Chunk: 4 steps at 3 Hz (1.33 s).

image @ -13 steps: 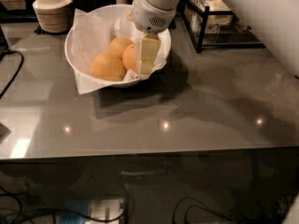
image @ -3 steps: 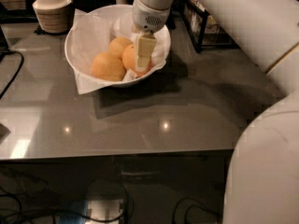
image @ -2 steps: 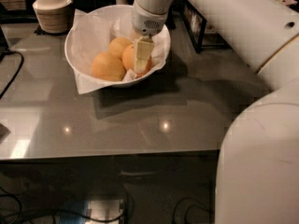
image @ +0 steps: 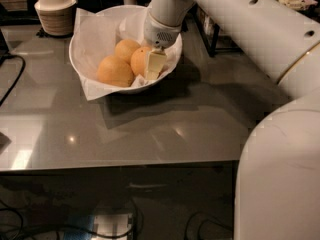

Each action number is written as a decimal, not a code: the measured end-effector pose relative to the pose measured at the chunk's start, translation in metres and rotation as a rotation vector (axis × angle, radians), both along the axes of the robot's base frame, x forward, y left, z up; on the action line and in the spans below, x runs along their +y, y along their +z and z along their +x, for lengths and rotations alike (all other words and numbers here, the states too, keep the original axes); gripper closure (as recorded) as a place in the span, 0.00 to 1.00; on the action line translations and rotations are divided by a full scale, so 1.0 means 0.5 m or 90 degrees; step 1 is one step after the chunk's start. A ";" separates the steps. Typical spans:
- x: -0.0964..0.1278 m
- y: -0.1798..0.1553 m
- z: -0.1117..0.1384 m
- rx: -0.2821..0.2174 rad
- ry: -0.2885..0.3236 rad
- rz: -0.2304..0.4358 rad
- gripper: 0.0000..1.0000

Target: Pick orange from white bowl

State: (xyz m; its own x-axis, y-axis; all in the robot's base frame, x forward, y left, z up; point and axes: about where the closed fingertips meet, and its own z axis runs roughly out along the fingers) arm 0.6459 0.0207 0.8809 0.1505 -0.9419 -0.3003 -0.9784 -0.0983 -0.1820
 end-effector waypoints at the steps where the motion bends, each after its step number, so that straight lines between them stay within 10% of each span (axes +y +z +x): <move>1: -0.001 -0.003 -0.002 0.005 -0.001 0.002 0.29; 4: -0.003 -0.016 -0.009 0.027 -0.004 0.009 0.30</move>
Offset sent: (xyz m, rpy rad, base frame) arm -0.0140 -0.0070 -0.0448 0.0345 0.1112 -0.0199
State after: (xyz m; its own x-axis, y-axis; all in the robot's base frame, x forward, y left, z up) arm 0.6414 0.0193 0.8729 0.1311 -0.9385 -0.3194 -0.9859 -0.0895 -0.1415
